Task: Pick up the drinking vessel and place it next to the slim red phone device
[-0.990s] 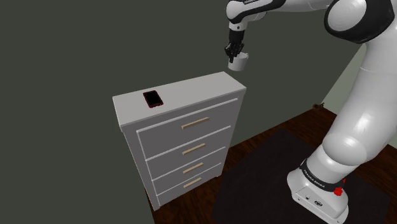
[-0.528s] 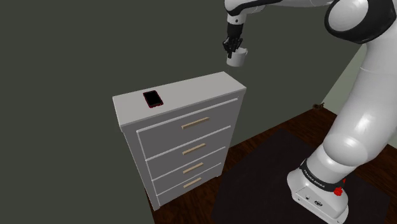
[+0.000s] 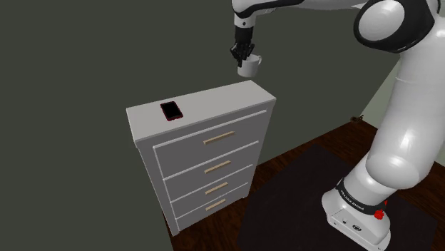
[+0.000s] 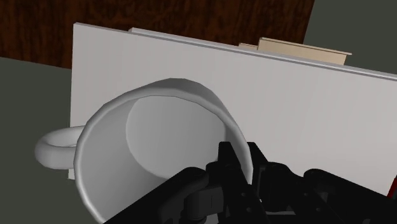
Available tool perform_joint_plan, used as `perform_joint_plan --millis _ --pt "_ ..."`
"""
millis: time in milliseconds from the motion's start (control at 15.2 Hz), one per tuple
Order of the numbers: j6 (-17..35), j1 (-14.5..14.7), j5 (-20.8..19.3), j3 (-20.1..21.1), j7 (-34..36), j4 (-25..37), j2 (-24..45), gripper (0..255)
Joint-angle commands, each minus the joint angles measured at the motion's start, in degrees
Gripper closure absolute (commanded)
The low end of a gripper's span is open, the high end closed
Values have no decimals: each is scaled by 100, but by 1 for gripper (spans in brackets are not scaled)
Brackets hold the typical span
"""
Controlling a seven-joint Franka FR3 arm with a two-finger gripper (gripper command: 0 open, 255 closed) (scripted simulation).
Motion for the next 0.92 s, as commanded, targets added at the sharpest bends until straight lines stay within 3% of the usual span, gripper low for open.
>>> perform_joint_plan --millis 0,396,726,858 --pt "-109 169 -26 83 256 296 199 255" --pt "-483 658 -110 276 910 1271 836 255" --pt "-1025 1112 -195 390 1411 2632 1684 255" --pt "-837 1107 -191 388 1421 2392 1632 255"
